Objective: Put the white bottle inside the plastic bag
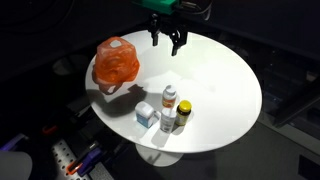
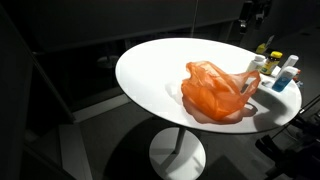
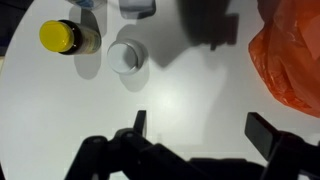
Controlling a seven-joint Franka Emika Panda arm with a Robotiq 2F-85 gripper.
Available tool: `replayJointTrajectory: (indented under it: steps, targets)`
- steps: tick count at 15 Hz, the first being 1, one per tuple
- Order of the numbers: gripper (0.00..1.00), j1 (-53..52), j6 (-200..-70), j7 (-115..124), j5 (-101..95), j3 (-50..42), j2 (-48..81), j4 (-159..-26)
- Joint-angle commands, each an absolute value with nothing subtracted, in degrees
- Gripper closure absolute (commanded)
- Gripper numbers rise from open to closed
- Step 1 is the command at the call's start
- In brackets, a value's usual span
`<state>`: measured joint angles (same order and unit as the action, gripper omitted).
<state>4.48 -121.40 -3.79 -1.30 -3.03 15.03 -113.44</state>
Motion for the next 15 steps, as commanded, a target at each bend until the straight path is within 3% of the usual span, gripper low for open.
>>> replayJointTrajectory:
  steps: [1, 15]
  targets:
    - [0.0, 5.1, -125.5, -3.2, 0.4, -3.5, 17.1, -115.6]
    - [0.0, 7.9, -135.4, 0.5, 1.5, -7.1, 20.3, -122.9]
